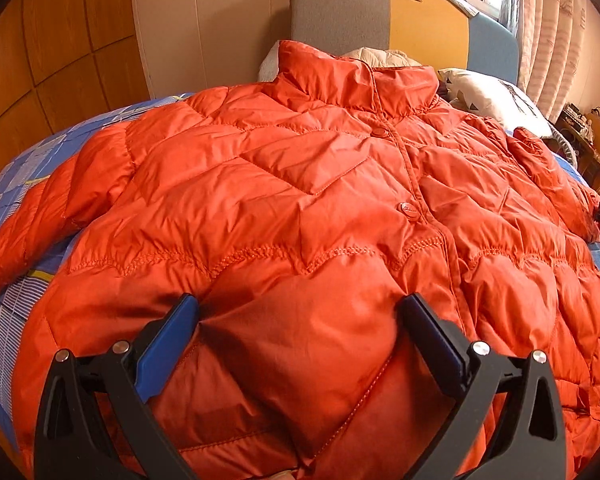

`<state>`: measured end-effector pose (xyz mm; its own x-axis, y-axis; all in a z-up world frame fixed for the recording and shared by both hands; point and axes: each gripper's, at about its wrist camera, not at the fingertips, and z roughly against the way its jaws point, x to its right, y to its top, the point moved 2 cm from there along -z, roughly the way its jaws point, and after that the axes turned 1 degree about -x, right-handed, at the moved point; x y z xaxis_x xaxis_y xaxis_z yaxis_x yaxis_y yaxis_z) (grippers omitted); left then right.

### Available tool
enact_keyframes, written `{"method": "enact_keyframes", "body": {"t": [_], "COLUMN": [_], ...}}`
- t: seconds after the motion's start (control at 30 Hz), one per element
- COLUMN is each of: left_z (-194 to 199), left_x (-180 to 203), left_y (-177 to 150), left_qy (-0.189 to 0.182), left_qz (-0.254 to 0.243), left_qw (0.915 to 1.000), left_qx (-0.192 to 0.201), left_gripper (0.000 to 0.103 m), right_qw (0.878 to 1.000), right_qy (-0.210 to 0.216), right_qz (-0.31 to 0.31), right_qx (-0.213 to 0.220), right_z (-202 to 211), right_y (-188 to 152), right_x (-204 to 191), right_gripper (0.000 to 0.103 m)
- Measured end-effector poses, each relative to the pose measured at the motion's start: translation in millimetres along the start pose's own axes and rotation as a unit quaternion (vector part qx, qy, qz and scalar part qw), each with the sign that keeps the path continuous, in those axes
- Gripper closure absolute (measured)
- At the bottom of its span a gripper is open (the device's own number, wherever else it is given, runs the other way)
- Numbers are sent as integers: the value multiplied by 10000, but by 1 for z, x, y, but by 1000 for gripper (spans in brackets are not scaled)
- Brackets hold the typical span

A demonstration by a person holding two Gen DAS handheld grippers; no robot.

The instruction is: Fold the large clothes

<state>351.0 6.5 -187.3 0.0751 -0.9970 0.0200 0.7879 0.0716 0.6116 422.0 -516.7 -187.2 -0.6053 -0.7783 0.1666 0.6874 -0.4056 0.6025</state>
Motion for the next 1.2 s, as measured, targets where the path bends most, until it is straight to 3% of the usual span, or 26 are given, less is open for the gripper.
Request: {"method": "enact_keyframes", "body": {"t": [0.2, 0.37, 0.57, 0.8, 0.9, 0.93, 0.97, 1.1, 1.17, 1.2], "left_z": [11, 29, 46, 61, 64, 64, 65, 65, 65, 64], "left_x": [-4, -11, -24, -52, -63, -67, -70, -81, -85, -87], "left_y": [-1, 2, -1, -10, -12, -13, -13, -15, -15, -15], "left_qy": [-80, -142, -219, -220, -227, -250, -273, -332, -357, -389], "left_qz": [72, 119, 270, 543, 648, 682, 701, 828, 884, 892], "left_qw": [9999, 9993, 9982, 9967, 9960, 9957, 9956, 9946, 9940, 9938], "left_qx": [96, 317, 488, 566, 570, 567, 565, 537, 545, 531], "left_gripper": [2, 2, 2, 2, 2, 2, 2, 2, 2, 2], "right_qw": [9963, 9845, 9548, 9066, 8918, 8875, 8846, 8711, 8706, 8761], "right_qy": [82, 366, 1147, 2097, 2563, 2742, 2934, 3571, 3901, 3871], "right_qz": [600, 1258, 2209, 3238, 3457, 3464, 3411, 3253, 2902, 2766], "right_qx": [607, 1162, 1623, 1709, 1397, 1315, 1223, 885, 756, 781], "right_z": [41, 91, 163, 230, 245, 250, 255, 281, 291, 292], "right_y": [8, 10, -24, -104, -138, -147, -154, -182, -181, -176], "right_x": [-23, -65, -145, -231, -254, -258, -259, -259, -242, -235], "right_gripper": [90, 93, 95, 94, 59, 35, 25, 25, 24, 23]}}
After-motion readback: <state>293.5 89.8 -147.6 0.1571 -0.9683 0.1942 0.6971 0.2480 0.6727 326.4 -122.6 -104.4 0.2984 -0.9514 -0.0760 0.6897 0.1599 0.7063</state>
